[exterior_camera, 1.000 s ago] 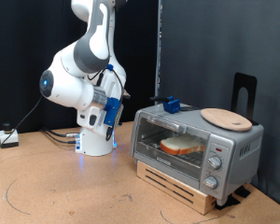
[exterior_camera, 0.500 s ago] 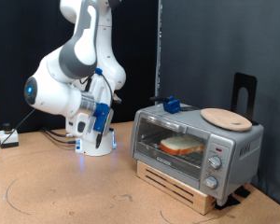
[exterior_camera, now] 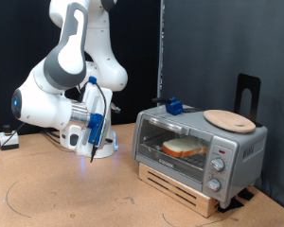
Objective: Make a piece of toast with the oven
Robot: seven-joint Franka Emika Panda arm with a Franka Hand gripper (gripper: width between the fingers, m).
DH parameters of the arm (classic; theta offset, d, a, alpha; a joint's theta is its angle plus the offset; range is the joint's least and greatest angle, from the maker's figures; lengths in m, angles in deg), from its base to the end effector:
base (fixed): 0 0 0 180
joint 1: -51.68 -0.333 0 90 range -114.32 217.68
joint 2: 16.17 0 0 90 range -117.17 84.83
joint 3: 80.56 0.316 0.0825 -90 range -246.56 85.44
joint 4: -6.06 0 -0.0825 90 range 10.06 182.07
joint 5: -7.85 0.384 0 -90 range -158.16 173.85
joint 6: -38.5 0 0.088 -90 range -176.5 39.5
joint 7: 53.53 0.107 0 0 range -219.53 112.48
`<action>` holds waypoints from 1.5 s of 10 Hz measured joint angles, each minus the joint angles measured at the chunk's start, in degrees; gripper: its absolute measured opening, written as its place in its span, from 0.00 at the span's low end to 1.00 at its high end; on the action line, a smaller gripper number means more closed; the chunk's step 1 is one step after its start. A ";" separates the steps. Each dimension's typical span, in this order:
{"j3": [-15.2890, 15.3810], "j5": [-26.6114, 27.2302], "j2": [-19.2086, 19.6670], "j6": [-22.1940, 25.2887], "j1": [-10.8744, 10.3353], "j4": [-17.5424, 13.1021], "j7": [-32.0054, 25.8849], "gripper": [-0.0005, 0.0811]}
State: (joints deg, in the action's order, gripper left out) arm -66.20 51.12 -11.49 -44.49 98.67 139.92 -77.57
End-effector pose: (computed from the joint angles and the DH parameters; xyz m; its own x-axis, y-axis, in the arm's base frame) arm 0.3884 -0.1530 0.2987 0.8386 -0.0817 -0.5386 -0.5232 -0.3959 -0.7546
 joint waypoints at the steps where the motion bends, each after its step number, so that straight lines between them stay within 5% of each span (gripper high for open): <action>1: 0.23 1.50 0.51 0.17 -0.05 -0.40 -0.34 0.99; 6: 2.66 0.92 13.08 6.46 -1.52 -13.11 3.60 0.99; 9: 2.96 2.71 15.56 3.10 -2.35 -15.39 4.89 0.99; 12: 3.86 -3.90 19.66 9.53 -2.94 -20.35 2.49 0.99; 15: 4.56 -0.57 24.49 1.88 -4.78 -24.50 2.58 0.99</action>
State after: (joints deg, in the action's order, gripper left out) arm -61.64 50.56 13.00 -42.61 93.90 115.42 -74.99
